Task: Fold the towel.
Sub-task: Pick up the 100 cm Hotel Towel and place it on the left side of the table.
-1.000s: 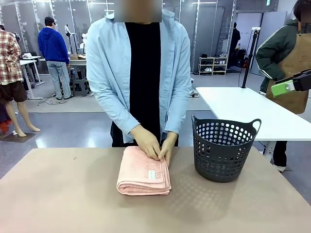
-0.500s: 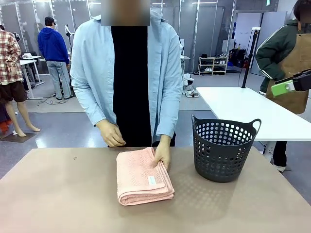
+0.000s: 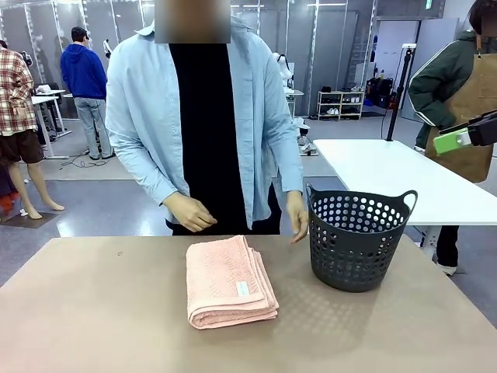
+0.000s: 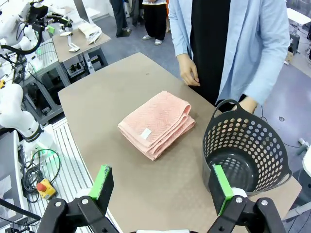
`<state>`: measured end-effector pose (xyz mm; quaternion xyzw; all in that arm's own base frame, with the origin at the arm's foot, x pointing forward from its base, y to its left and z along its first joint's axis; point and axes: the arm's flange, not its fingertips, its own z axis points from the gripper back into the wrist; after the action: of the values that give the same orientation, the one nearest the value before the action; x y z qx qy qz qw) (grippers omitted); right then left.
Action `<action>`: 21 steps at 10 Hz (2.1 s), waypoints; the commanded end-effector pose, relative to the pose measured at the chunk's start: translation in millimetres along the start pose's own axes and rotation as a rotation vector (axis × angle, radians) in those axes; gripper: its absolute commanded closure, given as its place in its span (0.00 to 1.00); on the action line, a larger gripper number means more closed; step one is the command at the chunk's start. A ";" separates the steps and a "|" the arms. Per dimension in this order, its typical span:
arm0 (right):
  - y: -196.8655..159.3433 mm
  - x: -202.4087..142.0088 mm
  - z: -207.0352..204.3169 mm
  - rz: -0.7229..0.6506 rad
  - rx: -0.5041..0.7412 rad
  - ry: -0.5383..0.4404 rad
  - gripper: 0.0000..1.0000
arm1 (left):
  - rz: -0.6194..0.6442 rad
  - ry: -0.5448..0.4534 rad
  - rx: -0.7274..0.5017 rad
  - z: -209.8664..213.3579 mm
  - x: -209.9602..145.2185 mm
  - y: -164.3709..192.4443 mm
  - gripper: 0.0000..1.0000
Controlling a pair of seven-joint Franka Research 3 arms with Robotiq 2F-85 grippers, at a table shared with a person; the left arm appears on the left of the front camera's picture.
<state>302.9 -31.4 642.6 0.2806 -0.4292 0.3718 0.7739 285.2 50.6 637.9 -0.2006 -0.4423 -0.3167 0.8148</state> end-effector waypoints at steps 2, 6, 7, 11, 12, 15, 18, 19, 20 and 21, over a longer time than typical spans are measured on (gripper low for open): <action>-1.3 0.7 0.2 0.000 0.000 0.000 0.01 | -0.006 0.008 0.003 1.6 2.1 1.3 0.00; -1.3 0.7 0.2 0.000 0.000 0.000 0.01 | 0.139 0.049 -0.150 -50.7 22.7 12.0 0.00; -1.3 0.7 0.2 0.000 0.000 0.000 0.01 | 0.192 0.078 -0.183 -77.5 26.3 18.7 0.00; -1.3 0.7 0.2 0.000 0.000 0.000 0.01 | 0.452 0.152 -0.263 -200.8 5.2 40.3 0.00; -1.3 0.7 0.2 0.000 0.000 0.000 0.01 | 0.494 0.171 -0.286 -229.9 -1.1 40.6 0.00; -1.3 0.7 0.2 0.000 0.000 0.000 0.01 | 0.635 0.206 -0.352 -306.2 -29.6 42.1 0.00; -1.3 0.7 0.2 0.000 0.000 0.000 0.01 | 0.727 0.238 -0.381 -345.7 -57.1 46.7 0.00; -1.3 0.7 0.2 0.000 0.000 0.000 0.01 | 0.742 0.238 -0.375 -351.1 -63.2 48.0 0.00; -1.3 0.7 0.2 0.000 0.000 0.000 0.01 | 0.756 0.243 -0.388 -353.3 -66.5 46.8 0.00; -1.3 0.7 0.2 0.000 0.000 0.000 0.01 | 0.745 0.265 -0.367 -344.9 -65.8 43.2 0.00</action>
<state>303.5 -31.6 643.0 0.2805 -0.4292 0.3716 0.7740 494.8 -105.5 390.1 -0.4457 -0.1618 -0.0921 0.8756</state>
